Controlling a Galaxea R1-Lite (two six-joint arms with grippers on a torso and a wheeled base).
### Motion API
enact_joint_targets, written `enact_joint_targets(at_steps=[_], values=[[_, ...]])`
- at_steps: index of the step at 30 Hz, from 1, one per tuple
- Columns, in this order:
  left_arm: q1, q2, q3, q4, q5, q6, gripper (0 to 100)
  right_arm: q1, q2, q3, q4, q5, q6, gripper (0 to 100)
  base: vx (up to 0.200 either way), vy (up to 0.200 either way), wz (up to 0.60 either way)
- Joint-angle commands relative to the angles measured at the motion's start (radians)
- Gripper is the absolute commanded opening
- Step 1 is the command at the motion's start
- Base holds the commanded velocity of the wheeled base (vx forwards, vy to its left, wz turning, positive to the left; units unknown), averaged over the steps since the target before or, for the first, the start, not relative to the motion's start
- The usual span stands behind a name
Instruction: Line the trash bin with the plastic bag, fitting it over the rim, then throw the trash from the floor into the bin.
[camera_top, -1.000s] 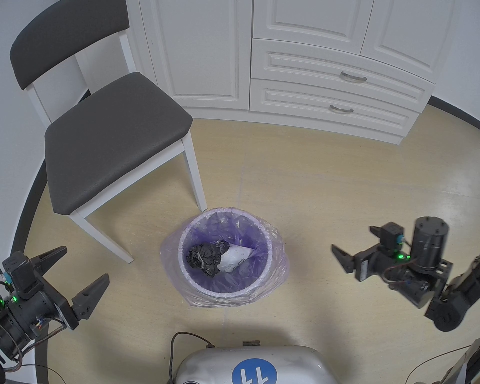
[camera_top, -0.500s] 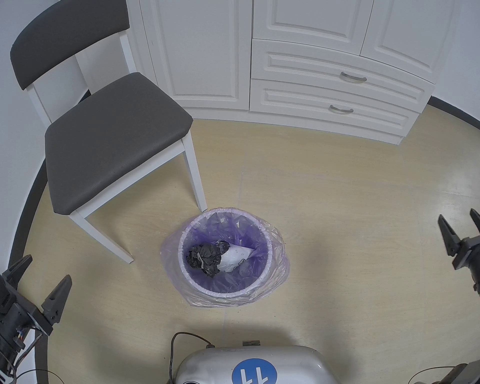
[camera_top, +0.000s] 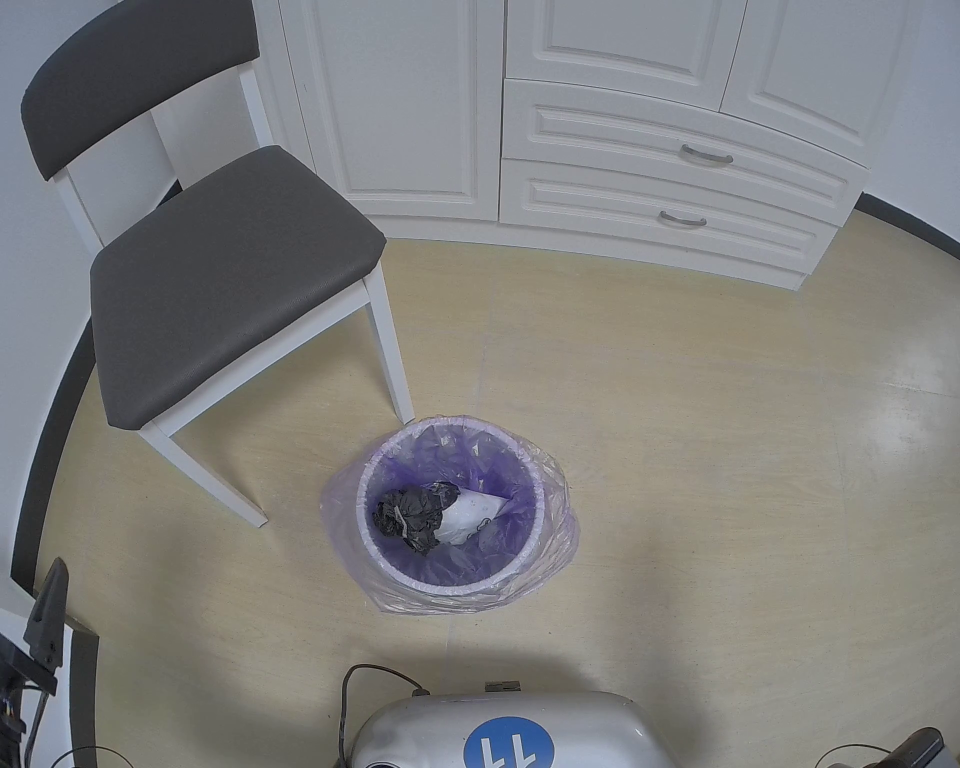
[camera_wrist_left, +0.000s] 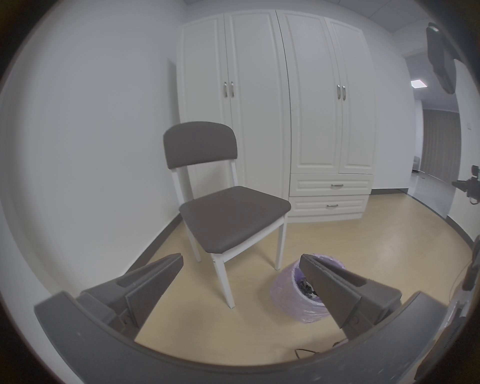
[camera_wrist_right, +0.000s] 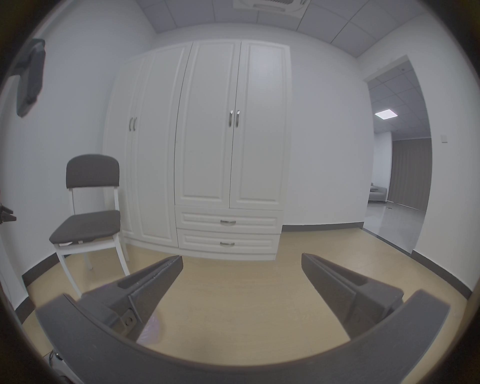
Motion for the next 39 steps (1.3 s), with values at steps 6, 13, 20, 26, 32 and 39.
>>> enact_joint_targets(at_steps=[6,13,20,26,32,39], values=[[0.094,-0.329,0.03,0.206,0.027,-0.005,100,-0.047,-0.327,0.061,0.103,0.014,0.028,100,0.0,0.0,0.0],[0.142,-0.407,0.112,0.298,0.005,-0.008,100,-0.05,-0.327,0.076,0.293,0.053,0.033,100,0.0,0.0,0.0],[0.142,-0.407,0.112,0.36,0.001,-0.075,100,-0.05,-0.327,0.076,0.457,0.126,0.033,100,0.0,0.0,0.0],[0.142,-0.407,0.112,0.381,-0.032,-0.081,100,-0.05,-0.327,0.076,0.56,0.139,0.048,100,0.0,0.0,0.0],[0.142,-0.407,0.112,0.381,-0.051,-0.083,100,-0.052,-0.327,0.068,0.658,0.232,0.055,100,0.0,0.0,0.0],[0.142,-0.407,0.111,0.436,-0.143,-0.083,100,-0.052,-0.327,0.076,0.625,0.232,0.058,100,0.0,0.0,0.0]])
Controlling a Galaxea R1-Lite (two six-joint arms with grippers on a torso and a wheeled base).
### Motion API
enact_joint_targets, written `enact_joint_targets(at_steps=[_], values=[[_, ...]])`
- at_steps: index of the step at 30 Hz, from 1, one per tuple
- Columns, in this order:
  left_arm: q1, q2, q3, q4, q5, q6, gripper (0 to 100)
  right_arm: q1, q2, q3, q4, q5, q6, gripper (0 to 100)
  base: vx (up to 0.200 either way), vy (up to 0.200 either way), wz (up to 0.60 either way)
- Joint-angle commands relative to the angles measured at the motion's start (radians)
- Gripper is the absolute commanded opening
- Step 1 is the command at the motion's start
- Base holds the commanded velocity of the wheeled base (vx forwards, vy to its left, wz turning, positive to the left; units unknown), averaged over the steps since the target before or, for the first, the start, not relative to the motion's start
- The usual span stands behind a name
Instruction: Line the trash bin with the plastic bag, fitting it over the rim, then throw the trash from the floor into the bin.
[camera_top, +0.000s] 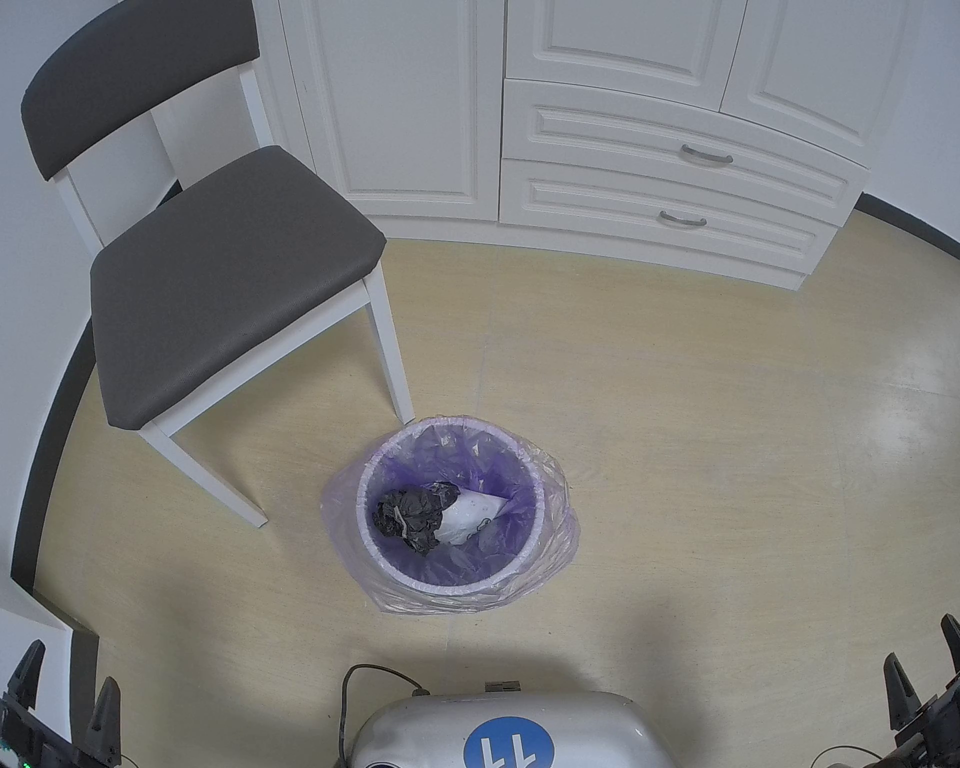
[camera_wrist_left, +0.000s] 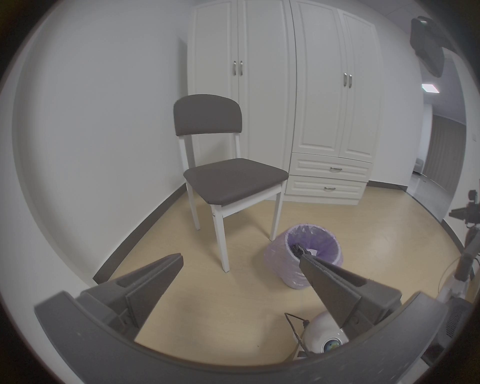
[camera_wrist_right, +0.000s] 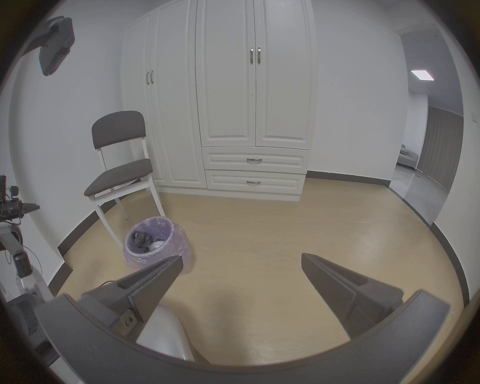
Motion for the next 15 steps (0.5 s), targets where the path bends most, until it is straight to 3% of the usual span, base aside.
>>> enact_joint_targets(at_steps=[1,15], values=[[0.0,-0.011,0.016,0.005,-0.012,0.01,100,0.001,-0.011,0.017,-0.007,0.005,0.006,100,0.0,0.0,0.0],[0.0,-0.011,0.016,0.004,-0.008,-0.005,100,0.001,-0.011,0.017,-0.007,0.003,0.008,100,0.0,0.0,0.0]])
